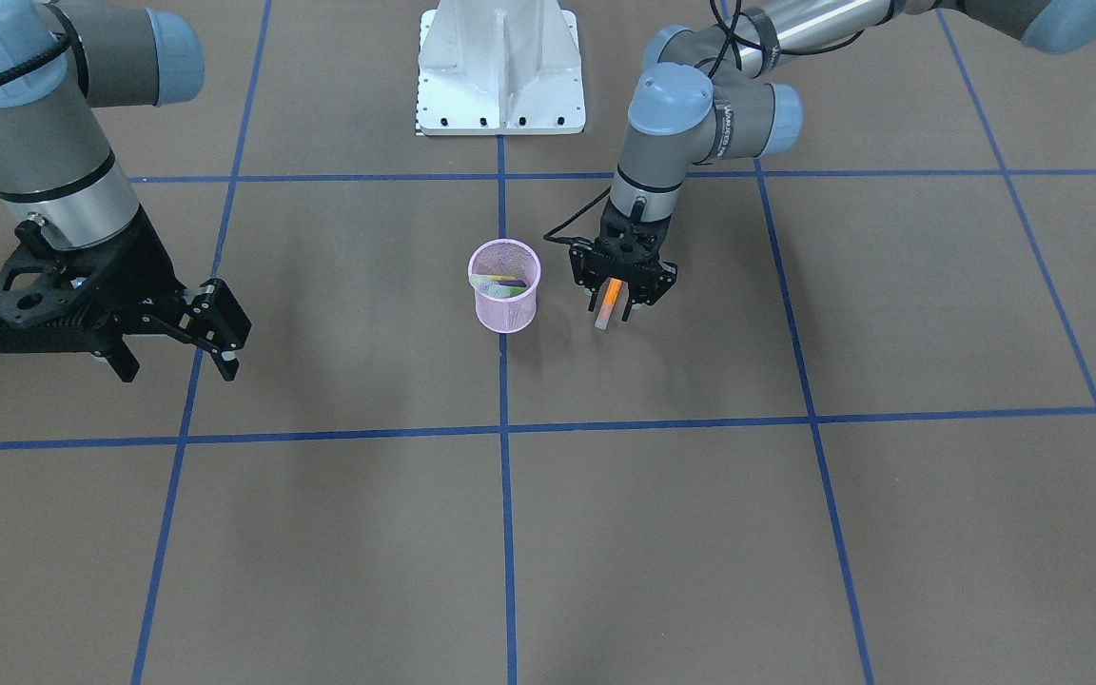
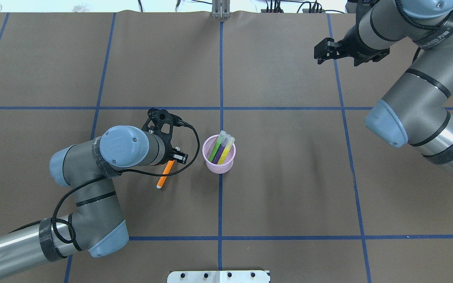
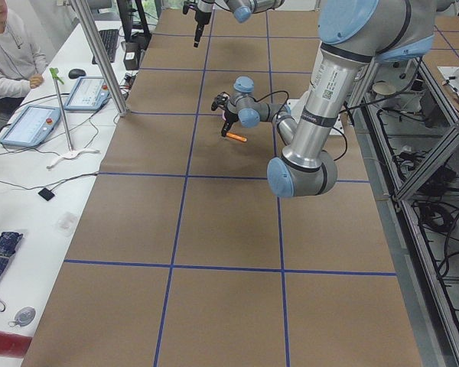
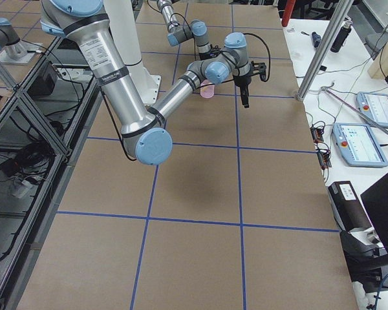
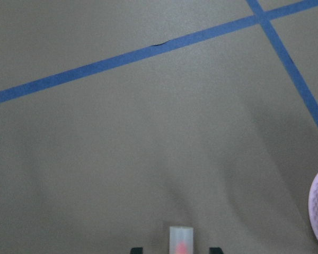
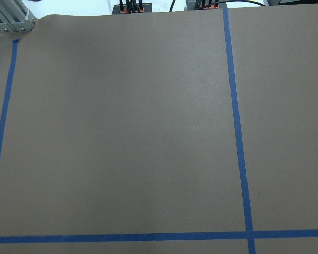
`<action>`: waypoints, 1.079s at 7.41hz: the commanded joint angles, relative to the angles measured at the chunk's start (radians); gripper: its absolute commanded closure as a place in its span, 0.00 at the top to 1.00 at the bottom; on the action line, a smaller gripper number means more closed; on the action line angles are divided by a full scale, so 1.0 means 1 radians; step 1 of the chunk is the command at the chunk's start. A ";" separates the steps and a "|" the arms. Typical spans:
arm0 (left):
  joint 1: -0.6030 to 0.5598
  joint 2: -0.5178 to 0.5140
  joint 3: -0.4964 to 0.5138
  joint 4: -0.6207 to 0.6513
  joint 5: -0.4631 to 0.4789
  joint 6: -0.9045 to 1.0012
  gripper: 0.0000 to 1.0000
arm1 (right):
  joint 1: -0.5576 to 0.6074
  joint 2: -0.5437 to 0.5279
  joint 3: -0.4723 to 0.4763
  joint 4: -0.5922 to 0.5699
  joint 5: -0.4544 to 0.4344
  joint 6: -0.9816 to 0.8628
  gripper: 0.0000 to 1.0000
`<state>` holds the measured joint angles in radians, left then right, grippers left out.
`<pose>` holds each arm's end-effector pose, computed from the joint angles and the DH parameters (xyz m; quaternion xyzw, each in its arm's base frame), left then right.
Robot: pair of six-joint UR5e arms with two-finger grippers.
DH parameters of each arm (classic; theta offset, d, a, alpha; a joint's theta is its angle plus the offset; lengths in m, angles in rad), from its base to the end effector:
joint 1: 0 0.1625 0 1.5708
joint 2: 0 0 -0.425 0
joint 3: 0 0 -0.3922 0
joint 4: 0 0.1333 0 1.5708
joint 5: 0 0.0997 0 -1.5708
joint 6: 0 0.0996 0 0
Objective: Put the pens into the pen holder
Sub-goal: 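Lower the left gripper onto the orange marker and grasp it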
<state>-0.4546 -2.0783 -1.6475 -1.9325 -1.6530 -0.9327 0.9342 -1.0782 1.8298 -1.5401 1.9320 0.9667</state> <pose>0.5493 -0.4077 0.2948 0.2052 0.4079 0.1001 0.8840 -0.2920 -0.5600 0.2650 0.1415 -0.3850 0.0819 0.9083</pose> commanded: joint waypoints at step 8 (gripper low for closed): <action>-0.009 -0.002 -0.026 0.003 -0.076 0.003 0.00 | 0.000 0.000 0.000 0.000 -0.004 0.001 1.00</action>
<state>-0.4517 -2.0789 -1.6537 -1.9309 -1.7066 -0.9313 0.9342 -1.0793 1.8300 -1.5401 1.9282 0.9679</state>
